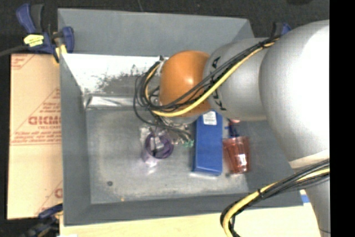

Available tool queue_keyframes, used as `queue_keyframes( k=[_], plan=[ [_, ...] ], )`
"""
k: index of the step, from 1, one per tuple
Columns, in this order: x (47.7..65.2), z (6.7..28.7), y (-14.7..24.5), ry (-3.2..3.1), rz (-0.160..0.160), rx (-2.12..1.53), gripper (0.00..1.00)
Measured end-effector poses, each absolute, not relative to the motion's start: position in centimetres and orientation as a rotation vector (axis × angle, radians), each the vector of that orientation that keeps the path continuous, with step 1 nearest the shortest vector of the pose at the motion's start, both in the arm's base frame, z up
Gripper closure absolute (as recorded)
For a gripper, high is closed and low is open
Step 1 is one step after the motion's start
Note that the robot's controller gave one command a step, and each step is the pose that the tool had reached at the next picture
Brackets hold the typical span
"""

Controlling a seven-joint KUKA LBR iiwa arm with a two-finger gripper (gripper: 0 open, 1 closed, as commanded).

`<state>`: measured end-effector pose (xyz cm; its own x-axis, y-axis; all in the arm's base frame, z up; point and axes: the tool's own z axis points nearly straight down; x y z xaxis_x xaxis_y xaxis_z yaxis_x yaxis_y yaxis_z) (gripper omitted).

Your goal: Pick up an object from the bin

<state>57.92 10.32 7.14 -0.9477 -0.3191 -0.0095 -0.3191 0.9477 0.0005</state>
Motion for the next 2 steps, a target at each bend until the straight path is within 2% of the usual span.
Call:
queue_keyframes(
  k=[1, 2],
  plan=[
    [57.9, 7.1, 10.3, 3.091, 0.003, -0.506, 1.0],
    [57.7, 8.2, 10.3, 3.096, 0.004, -0.504, 1.0]
  ],
)
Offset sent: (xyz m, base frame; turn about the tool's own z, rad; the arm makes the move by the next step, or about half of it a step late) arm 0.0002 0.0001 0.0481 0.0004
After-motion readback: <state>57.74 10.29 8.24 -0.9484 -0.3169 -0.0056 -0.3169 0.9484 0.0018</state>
